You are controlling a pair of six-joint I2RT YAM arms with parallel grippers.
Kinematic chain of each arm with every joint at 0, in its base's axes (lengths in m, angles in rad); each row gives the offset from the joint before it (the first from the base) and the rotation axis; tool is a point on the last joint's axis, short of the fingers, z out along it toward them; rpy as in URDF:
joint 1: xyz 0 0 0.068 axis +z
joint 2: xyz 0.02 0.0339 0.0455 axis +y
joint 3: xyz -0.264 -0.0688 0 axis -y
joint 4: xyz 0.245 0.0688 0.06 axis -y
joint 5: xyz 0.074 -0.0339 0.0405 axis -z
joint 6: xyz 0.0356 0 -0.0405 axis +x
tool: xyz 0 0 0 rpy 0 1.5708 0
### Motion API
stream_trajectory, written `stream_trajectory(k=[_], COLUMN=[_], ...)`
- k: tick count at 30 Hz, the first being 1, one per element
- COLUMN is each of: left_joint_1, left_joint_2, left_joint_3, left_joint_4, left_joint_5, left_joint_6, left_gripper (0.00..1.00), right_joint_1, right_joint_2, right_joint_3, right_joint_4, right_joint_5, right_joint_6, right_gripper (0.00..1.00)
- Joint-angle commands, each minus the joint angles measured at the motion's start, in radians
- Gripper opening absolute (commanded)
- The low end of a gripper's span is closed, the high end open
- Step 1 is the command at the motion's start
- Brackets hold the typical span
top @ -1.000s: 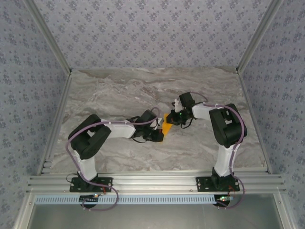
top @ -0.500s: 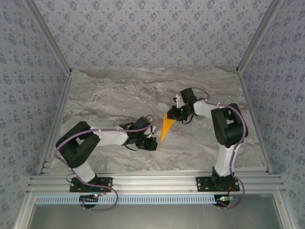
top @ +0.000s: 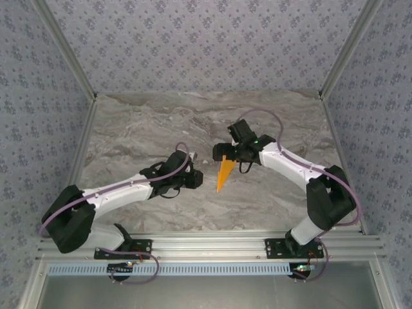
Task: Fold a paper plane with a square sheet of paper (fold left side to right side)
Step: Pick up the paper plane at the center of the table.
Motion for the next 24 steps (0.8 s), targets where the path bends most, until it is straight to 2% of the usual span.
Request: stream_trajectory(k=[1,5,12,14,20,24], left_joint_1=[0.008,0.012,0.012,0.013,0.013,0.012], left_joint_2=[-0.07,-0.108,-0.11,-0.11,-0.123,-0.152], left_joint_3=[-0.048,-0.085,-0.121,-0.125,-0.131,-0.134], left_joint_4=[0.008,0.015,0.036,0.039,0.034,0.017], left_joint_5=[-0.146,-0.164,-0.154,-0.152,-0.157,-0.176], left_joint_6=[-0.022,-0.042,-0.052,-0.051,-0.049,-0.048], left_gripper=[0.41,0.47,0.48,0.48,0.48,0.48], right_joint_1=[0.046,0.077,0.097,0.099,0.112,0.132], right_joint_2=[0.059,0.114,0.19,0.188,0.113,0.004], right_joint_3=[0.013,0.024,0.053,0.049,0.051,0.054], right_joint_4=[-0.116,-0.113,-0.114,-0.118,-0.118,-0.103], right_joint_5=[0.194,0.218,0.184,0.185,0.183,0.134], right_joint_6=[0.088,0.16,0.216,0.226,0.22,0.147], right_gripper=[1.0,0.92,0.63,0.52,0.02,0.0])
